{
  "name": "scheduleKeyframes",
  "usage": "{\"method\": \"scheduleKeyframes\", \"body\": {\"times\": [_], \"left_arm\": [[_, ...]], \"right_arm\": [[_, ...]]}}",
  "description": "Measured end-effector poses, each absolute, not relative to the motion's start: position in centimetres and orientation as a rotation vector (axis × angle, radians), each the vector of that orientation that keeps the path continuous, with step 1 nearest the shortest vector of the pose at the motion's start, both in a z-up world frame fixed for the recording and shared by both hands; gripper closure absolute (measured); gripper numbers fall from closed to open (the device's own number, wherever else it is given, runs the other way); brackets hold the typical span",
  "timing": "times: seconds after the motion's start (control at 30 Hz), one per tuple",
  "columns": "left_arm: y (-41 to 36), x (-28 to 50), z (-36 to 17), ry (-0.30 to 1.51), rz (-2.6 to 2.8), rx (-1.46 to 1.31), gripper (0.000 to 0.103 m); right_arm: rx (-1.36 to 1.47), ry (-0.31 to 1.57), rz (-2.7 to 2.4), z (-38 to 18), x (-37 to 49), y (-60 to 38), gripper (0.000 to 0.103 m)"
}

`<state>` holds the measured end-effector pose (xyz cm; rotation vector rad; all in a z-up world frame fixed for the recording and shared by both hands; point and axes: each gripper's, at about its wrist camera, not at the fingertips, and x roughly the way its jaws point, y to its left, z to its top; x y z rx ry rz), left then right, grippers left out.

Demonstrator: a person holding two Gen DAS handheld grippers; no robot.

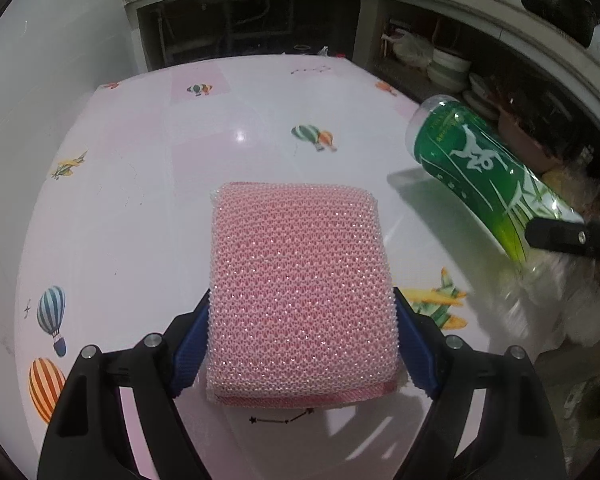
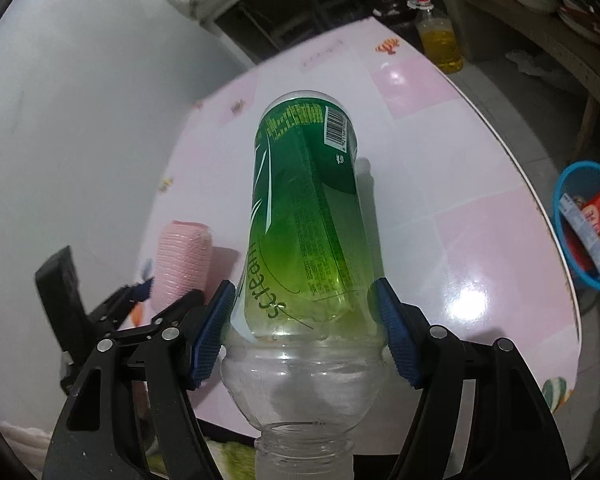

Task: Collect trash
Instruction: 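Carry the bottle and sponge over the blue wastebasket with both tools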

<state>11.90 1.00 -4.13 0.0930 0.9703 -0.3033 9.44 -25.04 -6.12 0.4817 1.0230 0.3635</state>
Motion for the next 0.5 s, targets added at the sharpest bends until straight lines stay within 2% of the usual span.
{"method": "scheduleKeyframes", "body": {"times": [0.27,0.5], "left_arm": [[-2.7,14.2,-0.8,0.940,-0.394,0.052,0.023],[-13.6,17.0,2.3,0.957,-0.640,0.024,0.023]], "right_arm": [[0.612,0.857,0.308,-4.2,5.4,-31.8,0.037],[0.650,0.726,0.042,-3.2,0.2,-43.0,0.037]]}}
